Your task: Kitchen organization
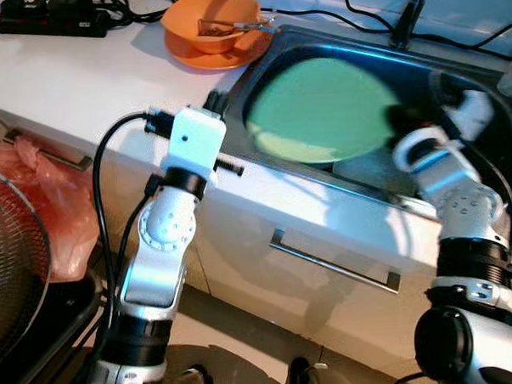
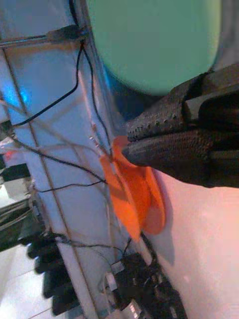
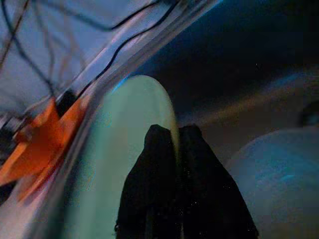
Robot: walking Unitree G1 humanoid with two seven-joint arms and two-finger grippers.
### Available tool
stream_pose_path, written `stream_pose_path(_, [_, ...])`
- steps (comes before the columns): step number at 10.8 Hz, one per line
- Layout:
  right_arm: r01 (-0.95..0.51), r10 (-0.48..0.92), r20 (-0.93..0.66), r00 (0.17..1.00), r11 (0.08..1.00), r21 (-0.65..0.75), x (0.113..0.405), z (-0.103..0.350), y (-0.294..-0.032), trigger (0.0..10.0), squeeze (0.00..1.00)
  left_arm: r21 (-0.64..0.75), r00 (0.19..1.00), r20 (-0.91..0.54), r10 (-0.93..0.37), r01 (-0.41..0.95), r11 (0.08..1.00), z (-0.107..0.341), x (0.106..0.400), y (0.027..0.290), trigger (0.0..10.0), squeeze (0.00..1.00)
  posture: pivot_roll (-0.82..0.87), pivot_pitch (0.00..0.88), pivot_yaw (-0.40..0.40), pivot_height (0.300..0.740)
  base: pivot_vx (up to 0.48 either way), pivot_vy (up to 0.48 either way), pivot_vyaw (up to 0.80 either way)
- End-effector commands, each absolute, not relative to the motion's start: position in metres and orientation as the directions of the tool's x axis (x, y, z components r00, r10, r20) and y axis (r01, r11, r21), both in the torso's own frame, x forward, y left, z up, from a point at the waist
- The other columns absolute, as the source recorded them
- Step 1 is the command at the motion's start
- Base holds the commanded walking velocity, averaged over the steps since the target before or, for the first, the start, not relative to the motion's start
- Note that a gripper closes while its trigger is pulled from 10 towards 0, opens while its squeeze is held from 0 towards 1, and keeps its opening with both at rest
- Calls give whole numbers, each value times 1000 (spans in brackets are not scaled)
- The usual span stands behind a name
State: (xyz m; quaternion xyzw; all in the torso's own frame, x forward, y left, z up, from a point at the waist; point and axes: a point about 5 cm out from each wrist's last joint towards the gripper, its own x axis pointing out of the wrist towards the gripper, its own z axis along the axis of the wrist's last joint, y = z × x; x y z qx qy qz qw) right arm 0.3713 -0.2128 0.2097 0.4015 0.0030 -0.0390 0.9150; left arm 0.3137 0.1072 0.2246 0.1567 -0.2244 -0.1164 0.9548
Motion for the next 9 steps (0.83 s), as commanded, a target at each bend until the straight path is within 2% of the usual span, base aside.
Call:
stream_pose_path(1, [99, -120, -24, 992, 672, 734, 372, 214, -221, 0, 0, 355, 867, 386, -316, 177, 918, 225, 311, 103, 10000, 0, -51, 168, -41, 740, 0, 0, 0])
stream_pose_path(3, [118, -155, -15, 988, 681, 723, 373, 213, -225, 0, 0, 276, 867, 343, -362, 276, 921, 221, 312, 98, 10000, 0, -49, 171, -41, 740, 0, 0, 0])
stream_pose_path(5, [148, -190, -22, 981, 682, 716, 373, 206, -228, 0, 0, 266, 764, 225, -604, 548, 793, 216, 308, 82, 10000, 0, -44, 180, -33, 740, 0, 0, 0])
stream_pose_path(9, [227, -271, -33, 962, 727, 648, 375, 187, -241, 0, 0, 221, 638, 63, -768, 741, 634, 198, 292, 77, 10000, 0, -13, 204, 15, 740, 0, 0, 0])
